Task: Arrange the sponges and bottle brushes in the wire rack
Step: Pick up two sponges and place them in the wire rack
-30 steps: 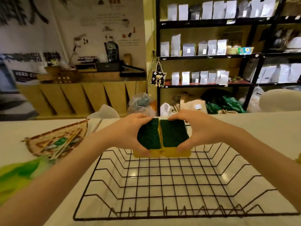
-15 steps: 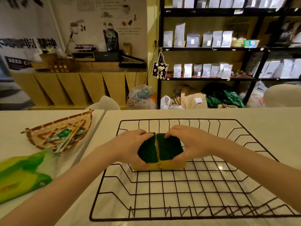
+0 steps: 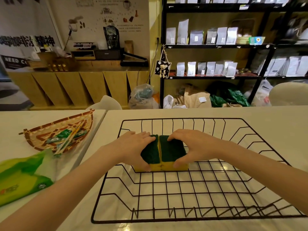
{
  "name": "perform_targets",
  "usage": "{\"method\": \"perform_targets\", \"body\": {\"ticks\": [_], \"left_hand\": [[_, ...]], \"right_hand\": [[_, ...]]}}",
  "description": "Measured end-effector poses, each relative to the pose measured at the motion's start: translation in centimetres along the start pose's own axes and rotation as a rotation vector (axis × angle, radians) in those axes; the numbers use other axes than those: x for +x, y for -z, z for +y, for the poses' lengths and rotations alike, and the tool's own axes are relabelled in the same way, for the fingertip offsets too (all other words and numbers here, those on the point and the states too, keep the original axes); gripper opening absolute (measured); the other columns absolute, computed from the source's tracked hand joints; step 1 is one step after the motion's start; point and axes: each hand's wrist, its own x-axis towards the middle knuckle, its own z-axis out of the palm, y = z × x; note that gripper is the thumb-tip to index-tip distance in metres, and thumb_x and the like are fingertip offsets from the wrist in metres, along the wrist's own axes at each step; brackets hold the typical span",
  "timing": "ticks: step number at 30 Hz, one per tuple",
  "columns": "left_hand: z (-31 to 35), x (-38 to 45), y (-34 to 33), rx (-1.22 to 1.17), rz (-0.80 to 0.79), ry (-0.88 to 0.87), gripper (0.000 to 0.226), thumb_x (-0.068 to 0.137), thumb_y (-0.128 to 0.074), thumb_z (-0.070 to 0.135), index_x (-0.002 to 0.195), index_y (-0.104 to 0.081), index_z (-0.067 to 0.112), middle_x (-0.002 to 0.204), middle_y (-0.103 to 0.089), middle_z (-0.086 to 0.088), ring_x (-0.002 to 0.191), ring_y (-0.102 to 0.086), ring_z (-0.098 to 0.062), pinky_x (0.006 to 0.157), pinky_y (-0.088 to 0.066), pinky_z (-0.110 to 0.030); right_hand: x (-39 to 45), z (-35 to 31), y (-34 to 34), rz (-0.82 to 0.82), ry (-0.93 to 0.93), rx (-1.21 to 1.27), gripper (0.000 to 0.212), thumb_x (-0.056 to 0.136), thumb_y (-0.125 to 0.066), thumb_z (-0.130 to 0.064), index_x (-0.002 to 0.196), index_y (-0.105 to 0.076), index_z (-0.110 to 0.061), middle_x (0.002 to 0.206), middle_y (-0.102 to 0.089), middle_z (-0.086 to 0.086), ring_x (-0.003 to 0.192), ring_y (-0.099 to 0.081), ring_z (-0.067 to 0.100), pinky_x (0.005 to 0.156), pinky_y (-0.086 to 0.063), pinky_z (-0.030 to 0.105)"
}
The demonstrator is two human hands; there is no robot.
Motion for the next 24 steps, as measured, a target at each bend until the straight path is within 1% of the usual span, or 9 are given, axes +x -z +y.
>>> {"method": "perform_targets", "body": {"ticks": [3, 7, 11, 12, 15, 17, 20, 22, 24], "left_hand": [[0.1, 0.1, 0.0, 0.008, -0.024, 0.010, 0.091, 0.075, -0.058, 0.058, 0.146, -0.010, 0.025, 0.156, -0.017, -0.001, 0.141, -0.020, -0.018, 0.116, -0.014, -0.037], [0.3, 0.5, 0.3, 0.050, -0.090, 0.029, 0.094, 0.076, -0.059, 0.056, 0.146, -0.006, 0.023, 0.157, -0.012, -0.004, 0.143, -0.015, -0.020, 0.117, -0.013, -0.039], [1.1, 0.8, 0.9, 0.040, -0.153, 0.054, 0.095, 0.073, -0.065, 0.052, 0.145, -0.013, 0.018, 0.152, -0.021, -0.008, 0.138, -0.025, -0.024, 0.112, -0.031, -0.041], [1.3, 0.9, 1.2, 0.016, -0.176, 0.068, 0.093, 0.072, -0.066, 0.052, 0.143, -0.018, 0.017, 0.149, -0.026, -0.009, 0.134, -0.031, -0.025, 0.109, -0.036, -0.042], [2.3, 1.2, 2.9, -0.069, -0.236, 0.086, 0.076, 0.071, -0.065, 0.055, 0.132, -0.036, 0.019, 0.133, -0.046, -0.007, 0.113, -0.048, -0.023, 0.097, -0.046, -0.040], [3.4, 1.3, 4.6, -0.091, -0.246, 0.066, 0.072, 0.074, -0.061, 0.056, 0.132, -0.038, 0.021, 0.137, -0.045, -0.004, 0.118, -0.047, -0.023, 0.101, -0.043, -0.041], [5.4, 1.3, 7.7, -0.109, -0.212, -0.009, 0.076, 0.079, -0.056, 0.055, 0.142, -0.025, 0.027, 0.152, -0.028, 0.003, 0.138, -0.027, -0.019, 0.114, -0.025, -0.039], [7.1, 1.6, 9.8, -0.158, -0.189, -0.070, 0.076, 0.079, -0.056, 0.054, 0.142, -0.021, 0.032, 0.154, -0.022, 0.008, 0.140, -0.021, -0.015, 0.115, -0.019, -0.036], [9.0, 2.3, 11.7, -0.192, -0.138, -0.137, 0.073, 0.080, -0.056, 0.053, 0.142, -0.023, 0.032, 0.153, -0.023, 0.008, 0.139, -0.024, -0.014, 0.112, -0.021, -0.032]], "right_hand": [[-0.1, 0.0, -0.1, -0.005, -0.004, 0.043, 0.069, 0.071, -0.068, -0.050, 0.129, -0.039, -0.026, 0.128, -0.050, -0.003, 0.112, -0.047, 0.014, 0.091, -0.048, 0.030], [-0.2, 0.0, -0.2, -0.013, 0.000, -0.008, 0.069, 0.073, -0.065, -0.053, 0.130, -0.038, -0.026, 0.132, -0.046, -0.002, 0.116, -0.041, 0.013, 0.092, -0.043, 0.027], [-0.3, -0.4, -0.1, -0.048, 0.008, -0.106, 0.077, 0.074, -0.062, -0.054, 0.137, -0.030, -0.024, 0.150, -0.025, 0.004, 0.135, -0.022, 0.020, 0.107, -0.031, 0.034], [-0.5, -0.5, 0.2, -0.056, 0.006, -0.102, 0.078, 0.074, -0.063, -0.054, 0.138, -0.029, -0.023, 0.150, -0.024, 0.004, 0.136, -0.021, 0.021, 0.108, -0.030, 0.035], [-1.4, -0.5, 1.3, -0.040, 0.007, 0.011, 0.077, 0.074, -0.066, -0.049, 0.137, -0.029, -0.025, 0.144, -0.034, 0.000, 0.131, -0.028, 0.018, 0.106, -0.032, 0.033], [-2.6, 0.0, 2.0, -0.004, -0.013, 0.044, 0.080, 0.074, -0.065, -0.049, 0.140, -0.023, -0.029, 0.149, -0.028, -0.005, 0.136, -0.023, 0.014, 0.108, -0.026, 0.031], [-5.0, 1.1, 3.4, 0.078, -0.053, 0.103, 0.077, 0.076, -0.063, -0.049, 0.140, -0.021, -0.034, 0.151, -0.025, -0.011, 0.136, -0.023, 0.008, 0.103, -0.023, 0.024], [-7.1, 1.9, 4.5, 0.149, -0.071, 0.160, 0.071, 0.078, -0.063, -0.047, 0.138, -0.026, -0.035, 0.148, -0.031, -0.012, 0.130, -0.030, 0.004, 0.101, -0.026, 0.022], [-9.4, 2.8, 5.6, 0.226, -0.092, 0.207, 0.069, 0.076, -0.065, -0.045, 0.136, -0.031, -0.035, 0.144, -0.037, -0.013, 0.125, -0.036, 0.003, 0.103, -0.032, 0.025]]}}
